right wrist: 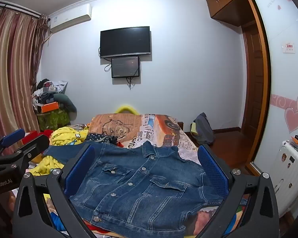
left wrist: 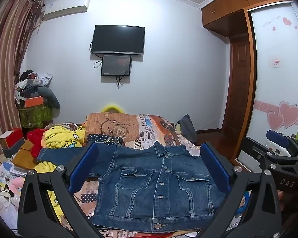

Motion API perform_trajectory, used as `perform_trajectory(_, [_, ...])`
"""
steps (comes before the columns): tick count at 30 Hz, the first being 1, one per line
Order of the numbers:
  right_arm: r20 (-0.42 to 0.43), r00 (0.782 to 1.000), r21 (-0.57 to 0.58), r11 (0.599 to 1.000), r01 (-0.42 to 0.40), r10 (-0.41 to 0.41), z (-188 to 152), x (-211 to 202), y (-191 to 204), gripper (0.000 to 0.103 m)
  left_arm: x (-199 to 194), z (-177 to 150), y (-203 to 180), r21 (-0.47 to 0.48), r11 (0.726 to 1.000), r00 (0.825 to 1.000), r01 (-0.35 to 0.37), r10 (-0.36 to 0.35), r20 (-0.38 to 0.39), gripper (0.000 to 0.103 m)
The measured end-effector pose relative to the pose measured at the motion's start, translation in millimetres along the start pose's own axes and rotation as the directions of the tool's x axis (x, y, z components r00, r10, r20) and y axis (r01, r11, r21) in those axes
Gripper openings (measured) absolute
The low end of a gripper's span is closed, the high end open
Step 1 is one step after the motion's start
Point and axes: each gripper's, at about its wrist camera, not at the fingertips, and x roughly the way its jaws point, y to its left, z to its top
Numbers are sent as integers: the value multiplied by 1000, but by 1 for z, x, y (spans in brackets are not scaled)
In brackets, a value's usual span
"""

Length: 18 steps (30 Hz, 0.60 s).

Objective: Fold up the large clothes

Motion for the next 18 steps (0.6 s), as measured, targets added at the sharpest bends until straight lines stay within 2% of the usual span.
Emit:
perform_trajectory(8, [-1, 1000, -7, 1000, -1, 1, 1, 0, 1, 103, -2, 0, -9, -2, 1000, 1000, -8, 8, -17, 103])
perform_trajectory(10, [0, 1000, -6, 1000, 3, -3, 1, 2, 1, 103, 6, -4, 9, -28, 1000, 1000, -4, 3, -19, 103])
perform_trajectory(18, [0, 1000, -8, 1000, 0, 0, -1, -1, 4, 103, 8, -7, 11, -34, 999, 1000, -21, 20, -23, 103])
